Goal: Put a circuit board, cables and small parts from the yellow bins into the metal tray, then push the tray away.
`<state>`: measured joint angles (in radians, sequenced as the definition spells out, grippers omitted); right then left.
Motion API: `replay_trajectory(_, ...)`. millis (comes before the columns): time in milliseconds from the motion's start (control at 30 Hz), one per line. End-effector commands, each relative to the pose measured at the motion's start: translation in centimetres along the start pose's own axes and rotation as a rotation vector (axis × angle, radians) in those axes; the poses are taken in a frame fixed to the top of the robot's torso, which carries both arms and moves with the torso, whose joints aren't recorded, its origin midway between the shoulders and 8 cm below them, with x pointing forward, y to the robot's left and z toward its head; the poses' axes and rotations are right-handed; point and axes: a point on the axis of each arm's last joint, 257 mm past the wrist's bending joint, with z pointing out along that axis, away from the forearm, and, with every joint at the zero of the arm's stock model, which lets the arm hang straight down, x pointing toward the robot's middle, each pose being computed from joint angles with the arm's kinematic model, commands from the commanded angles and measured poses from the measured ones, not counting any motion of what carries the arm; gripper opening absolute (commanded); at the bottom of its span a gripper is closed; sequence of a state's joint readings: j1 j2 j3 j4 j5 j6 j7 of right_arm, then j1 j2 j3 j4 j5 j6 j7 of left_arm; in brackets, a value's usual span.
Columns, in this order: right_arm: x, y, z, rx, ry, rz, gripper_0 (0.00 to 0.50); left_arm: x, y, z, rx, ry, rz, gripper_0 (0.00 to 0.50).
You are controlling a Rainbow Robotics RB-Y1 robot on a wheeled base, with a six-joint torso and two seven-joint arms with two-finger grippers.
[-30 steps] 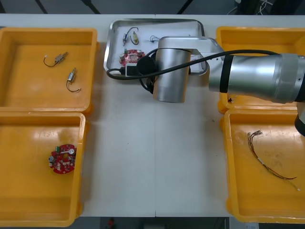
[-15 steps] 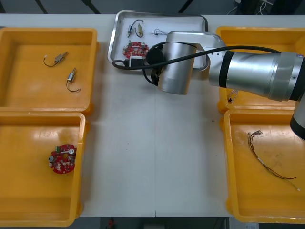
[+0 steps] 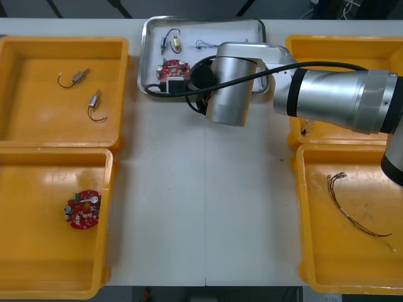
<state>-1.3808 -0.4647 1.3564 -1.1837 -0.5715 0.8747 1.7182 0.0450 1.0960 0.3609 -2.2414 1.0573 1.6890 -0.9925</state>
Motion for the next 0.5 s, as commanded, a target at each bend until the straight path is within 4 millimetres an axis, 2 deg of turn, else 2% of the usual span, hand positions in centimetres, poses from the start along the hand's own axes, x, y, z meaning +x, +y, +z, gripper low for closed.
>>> replay_trajectory(33,-2.9,-2.0,-1.5,0.027,-0.041,-0.059,0.500,0.1,0.6,-0.4,-0.037,0.001,0.019,0.500)
replay_trajectory(233,-1.8,-2.1,-1.9,0.001,-0.016,-0.032,0.500,0.1,0.6,-0.4,-0.037,0.001,0.019,0.500)
replay_trajectory(500,-1.2,-2.7,-5.3,-0.090,0.030,0.079,0.500,0.1,0.6,-0.4,-0.037,0.001,0.019,0.500)
